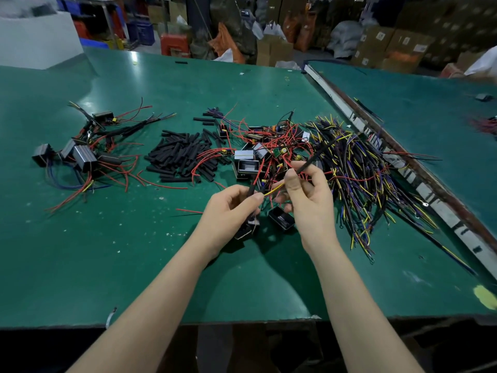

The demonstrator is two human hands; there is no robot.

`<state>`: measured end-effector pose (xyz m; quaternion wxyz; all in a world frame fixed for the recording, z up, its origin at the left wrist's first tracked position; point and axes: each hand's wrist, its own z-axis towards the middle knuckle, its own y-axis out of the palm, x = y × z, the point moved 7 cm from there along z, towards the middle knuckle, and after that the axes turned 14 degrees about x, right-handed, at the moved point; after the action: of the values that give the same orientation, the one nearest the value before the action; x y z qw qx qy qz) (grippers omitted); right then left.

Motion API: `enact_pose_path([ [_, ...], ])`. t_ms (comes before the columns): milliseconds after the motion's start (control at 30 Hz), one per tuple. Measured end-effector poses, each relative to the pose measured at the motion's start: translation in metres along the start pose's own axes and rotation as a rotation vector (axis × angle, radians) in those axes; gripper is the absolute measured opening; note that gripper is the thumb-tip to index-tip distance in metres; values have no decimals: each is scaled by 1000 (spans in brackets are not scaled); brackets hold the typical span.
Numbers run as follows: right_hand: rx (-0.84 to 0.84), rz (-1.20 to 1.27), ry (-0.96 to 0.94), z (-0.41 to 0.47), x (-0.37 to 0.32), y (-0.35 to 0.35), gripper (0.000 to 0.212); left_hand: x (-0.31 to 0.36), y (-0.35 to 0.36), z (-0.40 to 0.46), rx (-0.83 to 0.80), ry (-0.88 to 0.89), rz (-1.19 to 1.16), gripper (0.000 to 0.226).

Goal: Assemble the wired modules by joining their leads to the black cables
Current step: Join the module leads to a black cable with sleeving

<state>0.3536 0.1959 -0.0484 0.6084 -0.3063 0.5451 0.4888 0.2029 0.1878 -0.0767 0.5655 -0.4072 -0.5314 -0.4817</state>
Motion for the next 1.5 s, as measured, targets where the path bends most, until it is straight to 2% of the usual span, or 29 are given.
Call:
enact_pose_path([
  [133, 29, -24, -51, 1, 0, -6, 8, 0, 1, -2, 7, -53, -48, 29],
  [367, 95, -48, -13, 3, 3, -15, 13, 5, -5, 1, 49, -51, -38, 26],
  [533, 62, -30, -8, 0, 2, -13, 12, 5, 2, -2, -13, -15, -28, 7],
  [733, -2, -35, 6, -2, 2, -7, 13, 6, -1, -1, -14, 25, 29, 19],
  [1100, -97, 22, 18, -8, 1, 0, 26, 2, -7, 5, 100, -51, -77, 18],
  [1233, -36, 24, 32, -5, 3, -5, 7, 3, -8, 5, 103, -77, -148, 21],
  [1333, 39, 22, 41, 0, 3, -11, 21, 3, -8, 4, 73, -78, -124, 20],
  [1500, 193, -275, -236, -1, -5, -22, 1, 3, -9, 4, 76, -118, -160, 21],
])
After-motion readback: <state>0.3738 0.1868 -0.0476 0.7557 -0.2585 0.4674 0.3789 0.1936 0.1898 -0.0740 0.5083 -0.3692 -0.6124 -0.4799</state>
